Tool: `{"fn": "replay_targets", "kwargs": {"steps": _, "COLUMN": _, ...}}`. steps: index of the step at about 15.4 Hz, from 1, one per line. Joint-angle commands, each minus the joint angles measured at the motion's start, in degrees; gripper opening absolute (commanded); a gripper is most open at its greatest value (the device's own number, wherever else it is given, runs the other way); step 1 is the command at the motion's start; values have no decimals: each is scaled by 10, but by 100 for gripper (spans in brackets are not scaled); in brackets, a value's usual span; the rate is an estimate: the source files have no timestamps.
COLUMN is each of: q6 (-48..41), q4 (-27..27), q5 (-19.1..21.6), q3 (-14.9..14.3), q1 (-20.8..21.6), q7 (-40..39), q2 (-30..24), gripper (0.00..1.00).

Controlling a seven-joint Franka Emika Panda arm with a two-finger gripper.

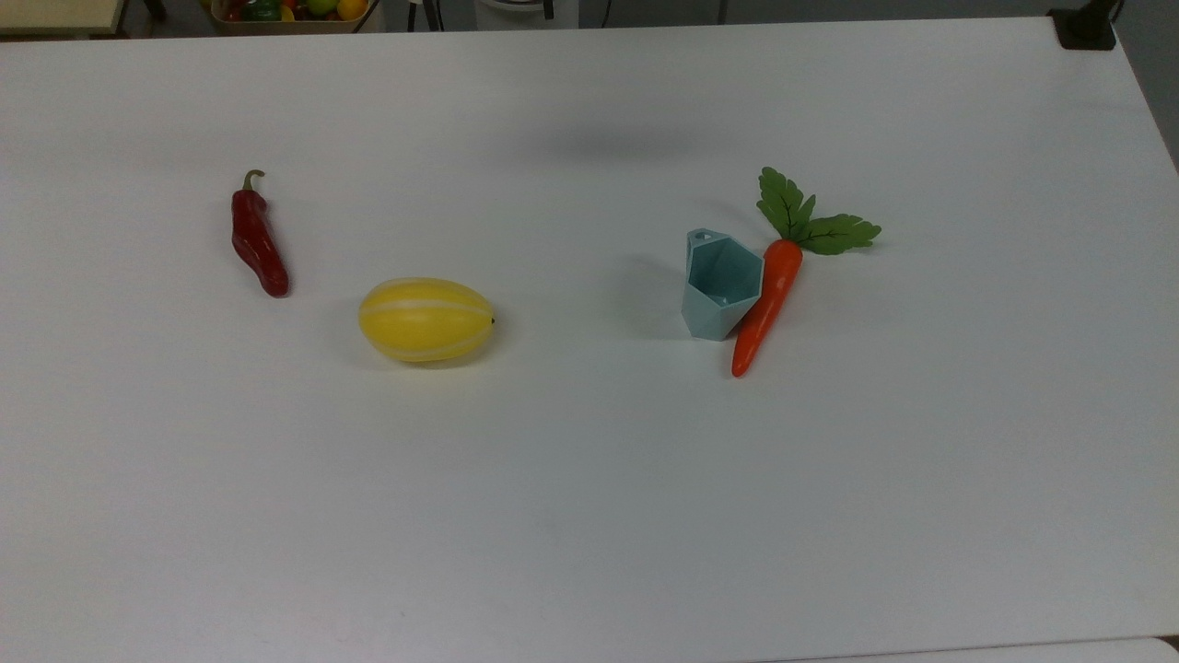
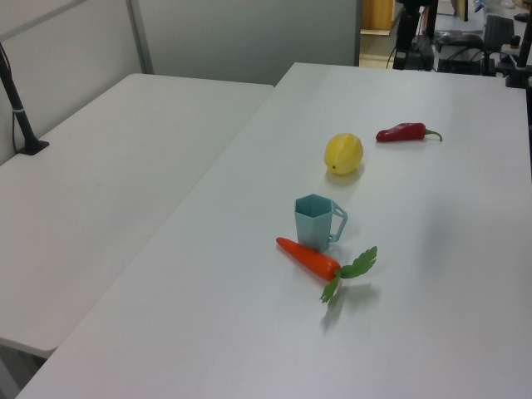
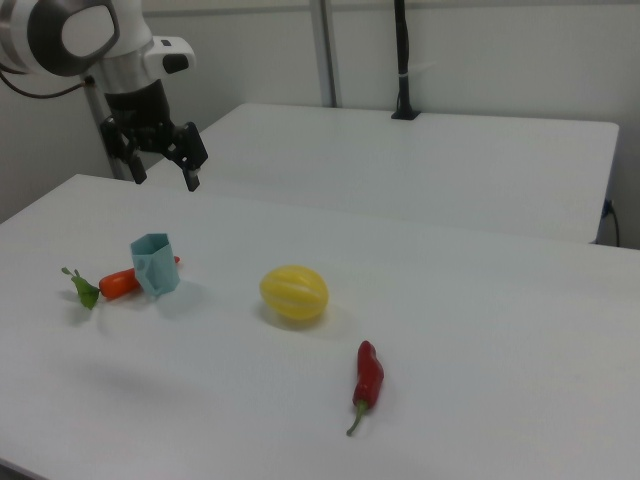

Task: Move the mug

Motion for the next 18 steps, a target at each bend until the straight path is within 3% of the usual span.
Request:
{"fn": "replay_targets", "kwargs": {"steps": 1, "q6": -43, "q4": -11, "q5": 10, "q3": -8, "q1": 9, "q7": -111, "q2": -9, "gripper": 100}}
{"fn": "replay_targets", "kwargs": {"steps": 3, "q6": -49, "q4": -11, "q5": 11, "q3": -8, "q1": 8, "q7": -149, "q2": -8, "gripper": 100}}
{"fn": "replay_targets", "kwargs": {"steps": 7, "q6": -45, "q4": -22, "q5": 11, "q3": 6, "q1": 8, "q7": -135, "q2": -7, "gripper": 100}}
{"fn": "replay_targets", "kwargs": {"steps": 13, "q6": -38, "q4": -21, "q5": 11, "q3": 41, "q1": 11, "q7": -75, "q2": 9, "gripper": 100}}
{"fn": "replay_targets", "kwargs": {"steps": 18, "q6": 14, "q4": -23, "q5": 11, "q3": 43, "q1": 52, "q7": -28, "q2": 38, "gripper": 100}}
